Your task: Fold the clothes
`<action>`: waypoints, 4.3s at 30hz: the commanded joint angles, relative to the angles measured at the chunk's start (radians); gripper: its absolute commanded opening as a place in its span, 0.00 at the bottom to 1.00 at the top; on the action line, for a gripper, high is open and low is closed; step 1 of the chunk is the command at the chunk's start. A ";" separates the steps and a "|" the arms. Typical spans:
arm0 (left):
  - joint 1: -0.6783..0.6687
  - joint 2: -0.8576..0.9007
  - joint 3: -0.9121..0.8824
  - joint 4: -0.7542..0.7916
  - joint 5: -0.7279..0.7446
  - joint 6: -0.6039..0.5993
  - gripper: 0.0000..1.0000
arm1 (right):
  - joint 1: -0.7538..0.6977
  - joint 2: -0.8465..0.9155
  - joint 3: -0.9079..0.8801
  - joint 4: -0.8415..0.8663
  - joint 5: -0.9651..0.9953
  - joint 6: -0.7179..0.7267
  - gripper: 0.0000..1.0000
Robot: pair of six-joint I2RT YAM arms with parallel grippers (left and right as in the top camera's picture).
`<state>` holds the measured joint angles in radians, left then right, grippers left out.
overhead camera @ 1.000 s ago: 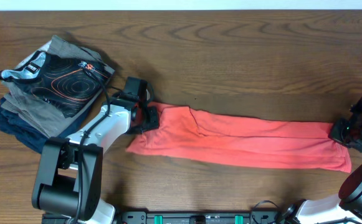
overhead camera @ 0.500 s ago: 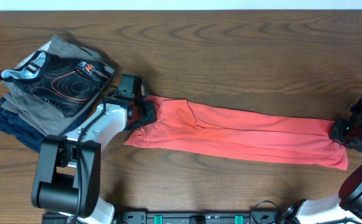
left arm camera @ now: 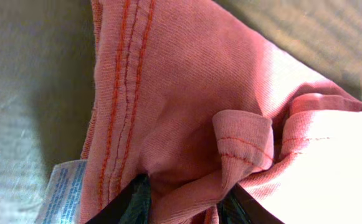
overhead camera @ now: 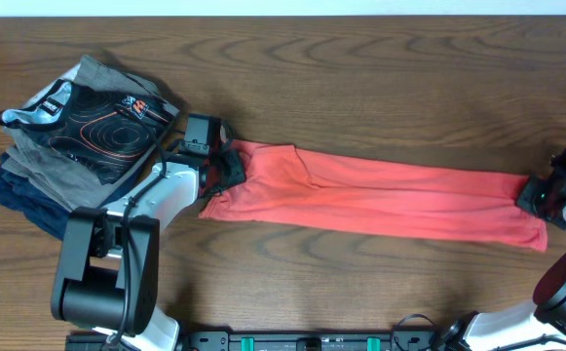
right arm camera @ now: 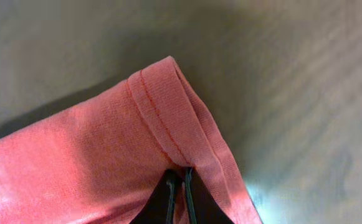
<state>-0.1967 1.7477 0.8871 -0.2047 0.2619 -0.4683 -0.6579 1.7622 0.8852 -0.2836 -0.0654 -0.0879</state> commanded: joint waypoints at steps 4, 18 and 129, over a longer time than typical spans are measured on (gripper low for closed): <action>0.016 0.046 -0.032 0.118 -0.071 -0.063 0.38 | 0.004 0.080 -0.041 0.142 -0.073 0.016 0.06; 0.034 -0.082 -0.024 0.055 0.051 -0.016 0.71 | 0.049 -0.022 0.140 -0.096 -0.085 0.043 0.46; 0.061 -0.302 -0.027 -0.521 0.014 0.030 0.90 | 0.895 -0.124 0.224 -0.491 -0.116 0.364 0.47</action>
<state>-0.1364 1.4445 0.8619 -0.7219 0.2848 -0.4473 0.2234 1.6287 1.1168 -0.7757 -0.1268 0.2676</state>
